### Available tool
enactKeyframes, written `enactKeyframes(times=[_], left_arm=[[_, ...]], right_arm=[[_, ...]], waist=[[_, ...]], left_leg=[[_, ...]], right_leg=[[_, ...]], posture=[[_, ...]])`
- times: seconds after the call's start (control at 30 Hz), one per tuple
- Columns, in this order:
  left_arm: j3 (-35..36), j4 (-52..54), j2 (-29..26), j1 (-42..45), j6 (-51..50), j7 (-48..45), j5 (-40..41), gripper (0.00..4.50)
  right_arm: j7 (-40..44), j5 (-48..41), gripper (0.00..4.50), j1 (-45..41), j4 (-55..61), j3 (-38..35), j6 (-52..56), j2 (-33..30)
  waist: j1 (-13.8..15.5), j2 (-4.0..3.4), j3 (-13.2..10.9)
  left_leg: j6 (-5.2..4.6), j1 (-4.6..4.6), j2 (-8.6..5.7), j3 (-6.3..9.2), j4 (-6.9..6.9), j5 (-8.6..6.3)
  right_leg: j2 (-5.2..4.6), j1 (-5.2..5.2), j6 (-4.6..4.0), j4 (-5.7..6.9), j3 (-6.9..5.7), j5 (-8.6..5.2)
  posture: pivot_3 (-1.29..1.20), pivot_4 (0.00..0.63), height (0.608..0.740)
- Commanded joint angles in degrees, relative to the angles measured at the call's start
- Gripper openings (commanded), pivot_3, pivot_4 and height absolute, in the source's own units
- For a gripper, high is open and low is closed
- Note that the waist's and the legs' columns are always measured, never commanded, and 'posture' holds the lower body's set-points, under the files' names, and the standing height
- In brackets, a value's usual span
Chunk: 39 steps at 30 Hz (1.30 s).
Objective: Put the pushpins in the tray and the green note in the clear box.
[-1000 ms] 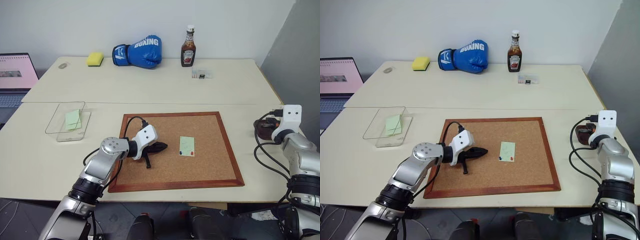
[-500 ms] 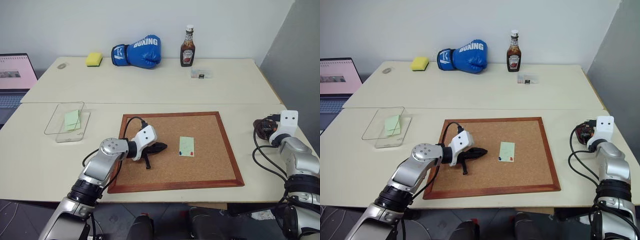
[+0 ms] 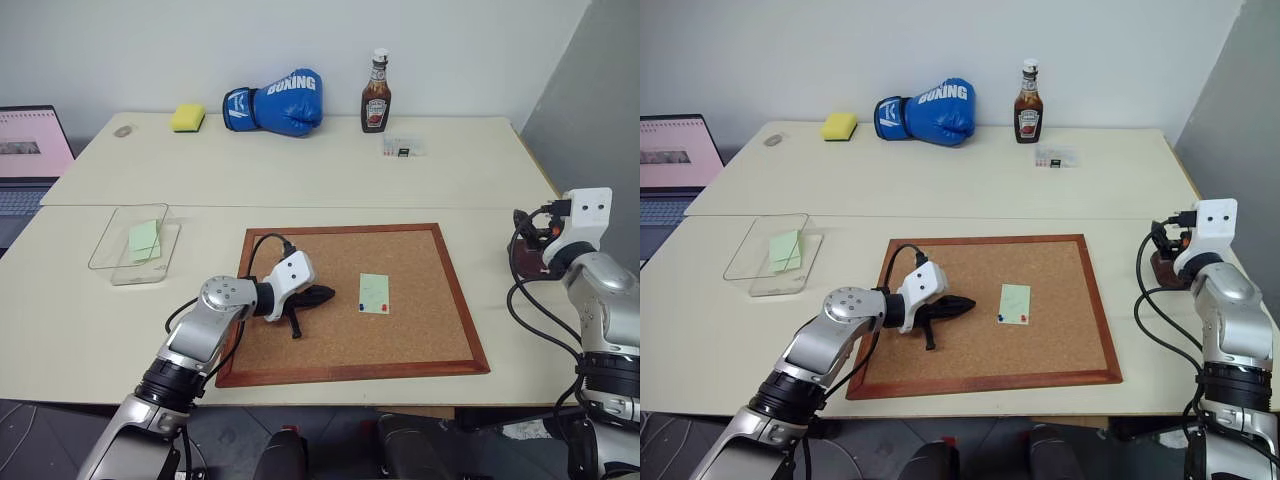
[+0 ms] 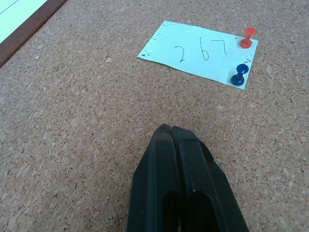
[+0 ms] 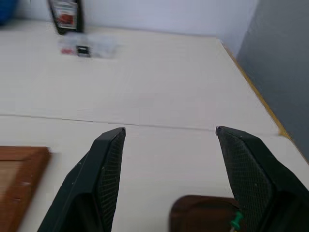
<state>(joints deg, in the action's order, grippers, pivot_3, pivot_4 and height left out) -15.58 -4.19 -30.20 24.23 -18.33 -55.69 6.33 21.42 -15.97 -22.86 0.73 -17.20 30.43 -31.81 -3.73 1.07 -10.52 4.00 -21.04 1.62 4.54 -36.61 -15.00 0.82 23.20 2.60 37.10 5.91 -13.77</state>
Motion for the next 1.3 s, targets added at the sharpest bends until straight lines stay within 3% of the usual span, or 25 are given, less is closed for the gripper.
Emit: enactKeyframes(times=[0.03,0.2,0.27,0.67,0.87,0.97,1.3], left_arm=[[-3.0,-3.4,-0.5,-1.4,-1.5,-0.3,-2.9,0.0],[-3.1,-3.2,-0.5,-1.7,-1.6,-0.4,-2.8,0.0],[-3.1,-2.9,-0.7,-1.9,-1.7,-0.4,-2.7,0.0],[-3.2,-2.3,-0.8,-2.3,-1.9,0.1,-2.9,0.0],[-2.8,-0.7,-1.2,-3.4,-2.7,0.1,-2.5,0.0],[-2.6,-0.6,-1.4,-3.6,-2.8,0.2,-2.5,0.0],[-2.5,0.0,-1.1,-3.3,-3.1,0.8,-2.1,0.0]], right_arm=[[10.4,-4.8,3.18,4.0,11.6,5.4,4.0,-4.1],[21.0,-9.6,3.18,11.7,23.8,13.4,5.9,-7.8],[22.5,-7.6,3.18,13.0,24.6,17.5,3.4,-7.6],[23.7,-0.5,3.18,7.6,14.9,29.5,-4.4,0.6],[26.6,1.0,3.18,7.9,11.6,31.5,-6.3,0.0],[27.5,1.2,2.72,8.0,11.2,31.4,-6.6,-0.1],[27.6,0.6,0.42,7.1,11.0,30.3,-5.9,0.6]], waist=[[0.1,0.0,0.0],[0.3,0.02,0.0],[0.3,0.02,0.0],[0.3,0.08,0.0],[0.4,0.08,0.0],[0.4,0.08,0.0],[0.3,0.08,0.0]], left_leg=[[0.0,0.0,0.0,0.0,0.0,0.0],[0.0,0.02,0.03,0.03,0.1,0.0],[0.01,0.02,0.03,0.01,0.11,0.0],[0.02,0.01,0.04,0.0,0.11,0.0],[0.02,0.0,0.04,0.01,0.22,-0.01],[0.02,0.0,0.04,0.01,0.29,-0.01],[0.02,0.05,0.04,0.02,0.38,-0.01]], right_leg=[[0.0,0.0,0.0,-0.01,0.0,0.0],[0.0,0.01,0.0,-0.07,-0.04,-0.01],[-0.01,0.01,0.0,-0.1,-0.02,-0.02],[-0.02,0.04,0.1,-0.18,-0.05,-0.1],[-0.02,0.05,0.1,-0.17,-0.06,-0.1],[-0.02,0.07,0.1,-0.17,-0.06,-0.1],[-0.02,0.07,0.1,-0.17,-0.07,-0.1]], posture=[[0.0,0.15,0.74],[0.0,0.15,0.74],[0.0,0.15,0.74],[0.0,0.15,0.74],[0.0,0.15,0.74],[0.0,0.15,0.74],[0.0,0.15,0.74]])
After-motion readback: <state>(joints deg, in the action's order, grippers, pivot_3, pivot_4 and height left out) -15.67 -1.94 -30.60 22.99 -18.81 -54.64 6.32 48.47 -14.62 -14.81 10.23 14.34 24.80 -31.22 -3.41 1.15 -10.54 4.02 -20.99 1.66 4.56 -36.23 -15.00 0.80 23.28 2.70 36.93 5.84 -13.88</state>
